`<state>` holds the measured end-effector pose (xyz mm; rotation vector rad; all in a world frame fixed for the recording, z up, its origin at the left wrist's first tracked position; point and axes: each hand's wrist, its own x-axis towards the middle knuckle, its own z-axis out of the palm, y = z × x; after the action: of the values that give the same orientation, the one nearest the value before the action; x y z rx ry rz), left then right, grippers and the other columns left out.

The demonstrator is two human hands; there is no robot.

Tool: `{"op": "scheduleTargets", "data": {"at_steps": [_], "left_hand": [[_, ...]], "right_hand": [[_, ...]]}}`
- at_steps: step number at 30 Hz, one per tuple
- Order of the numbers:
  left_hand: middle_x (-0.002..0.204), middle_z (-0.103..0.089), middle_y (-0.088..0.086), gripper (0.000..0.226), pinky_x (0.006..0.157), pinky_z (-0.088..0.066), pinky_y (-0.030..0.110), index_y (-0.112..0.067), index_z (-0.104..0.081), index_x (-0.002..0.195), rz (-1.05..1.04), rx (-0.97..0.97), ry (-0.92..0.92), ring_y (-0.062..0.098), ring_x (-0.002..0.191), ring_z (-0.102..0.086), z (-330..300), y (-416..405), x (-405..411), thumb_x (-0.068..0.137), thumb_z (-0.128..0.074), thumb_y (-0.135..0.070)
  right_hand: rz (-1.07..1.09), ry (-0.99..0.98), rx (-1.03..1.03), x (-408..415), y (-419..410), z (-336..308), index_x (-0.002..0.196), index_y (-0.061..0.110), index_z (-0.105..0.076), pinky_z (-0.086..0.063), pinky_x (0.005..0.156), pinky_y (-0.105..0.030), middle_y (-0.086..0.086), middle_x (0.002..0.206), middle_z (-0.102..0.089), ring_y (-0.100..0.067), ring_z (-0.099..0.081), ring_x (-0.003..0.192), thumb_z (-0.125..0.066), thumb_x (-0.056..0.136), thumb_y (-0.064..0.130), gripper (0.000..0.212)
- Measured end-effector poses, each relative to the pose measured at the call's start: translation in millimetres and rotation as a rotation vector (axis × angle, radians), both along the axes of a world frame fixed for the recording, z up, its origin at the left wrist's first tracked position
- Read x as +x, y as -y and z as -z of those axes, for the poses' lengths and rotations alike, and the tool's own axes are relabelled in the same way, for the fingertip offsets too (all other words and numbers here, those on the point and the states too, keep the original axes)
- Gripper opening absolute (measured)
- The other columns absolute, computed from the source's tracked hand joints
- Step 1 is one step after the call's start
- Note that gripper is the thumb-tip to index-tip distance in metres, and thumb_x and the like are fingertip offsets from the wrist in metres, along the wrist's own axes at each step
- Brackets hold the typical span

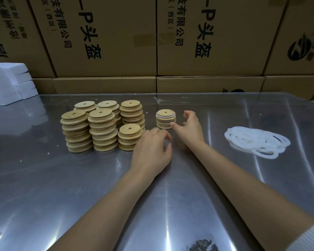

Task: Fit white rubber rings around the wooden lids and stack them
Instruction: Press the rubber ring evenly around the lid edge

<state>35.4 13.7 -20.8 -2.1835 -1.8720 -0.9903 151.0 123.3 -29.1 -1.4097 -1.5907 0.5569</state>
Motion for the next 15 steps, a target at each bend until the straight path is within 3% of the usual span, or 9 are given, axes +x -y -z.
{"op": "scheduleTargets", "data": {"at_steps": [4, 8, 11, 15], "left_hand": [[0.132, -0.049, 0.004, 0.044, 0.103, -0.033, 0.034, -0.015, -0.051, 0.128, -0.163, 0.1, -0.113, 0.023, 0.126, -0.041, -9.2, 1.9, -14.8, 0.086, -0.059, -0.027], [0.156, -0.022, 0.01, 0.067, 0.117, -0.017, 0.041, -0.008, -0.023, 0.148, -0.338, -0.098, -0.201, 0.026, 0.145, -0.014, -10.5, 1.4, -28.8, 0.093, -0.052, -0.035], [0.15, -0.033, 0.013, 0.062, 0.114, -0.023, 0.04, -0.005, -0.029, 0.144, -0.363, -0.158, -0.214, 0.029, 0.14, -0.027, -9.9, 1.6, -31.6, 0.094, -0.053, -0.032], [0.13, -0.052, 0.01, 0.037, 0.096, -0.037, 0.039, -0.007, -0.05, 0.124, -0.33, -0.11, -0.208, 0.03, 0.12, -0.046, -12.4, 3.9, -31.1, 0.089, -0.059, -0.017]], "right_hand": [[0.025, 0.011, -0.01, 20.2, 30.3, 2.9, 0.132, 0.013, -0.043, -0.041, 0.096, -0.032, -0.001, 0.136, -0.048, -0.02, -0.05, 0.12, -0.061, 0.088, 0.026, 0.049], [0.053, 0.15, -0.026, 48.5, 59.2, 4.1, 0.131, 0.013, -0.046, -0.033, 0.087, -0.024, -0.002, 0.136, -0.047, -0.019, -0.047, 0.122, -0.056, 0.09, 0.022, 0.043], [0.118, 0.289, -0.007, 69.0, 73.9, 1.6, 0.128, 0.011, -0.049, -0.036, 0.092, -0.029, -0.007, 0.133, -0.048, -0.023, -0.045, 0.123, -0.054, 0.089, 0.016, 0.039], [0.264, 0.497, -0.017, 89.8, 78.8, -6.7, 0.122, 0.006, -0.053, -0.038, 0.088, -0.038, -0.013, 0.128, -0.05, -0.031, -0.04, 0.12, -0.048, 0.09, 0.01, 0.033]]}}
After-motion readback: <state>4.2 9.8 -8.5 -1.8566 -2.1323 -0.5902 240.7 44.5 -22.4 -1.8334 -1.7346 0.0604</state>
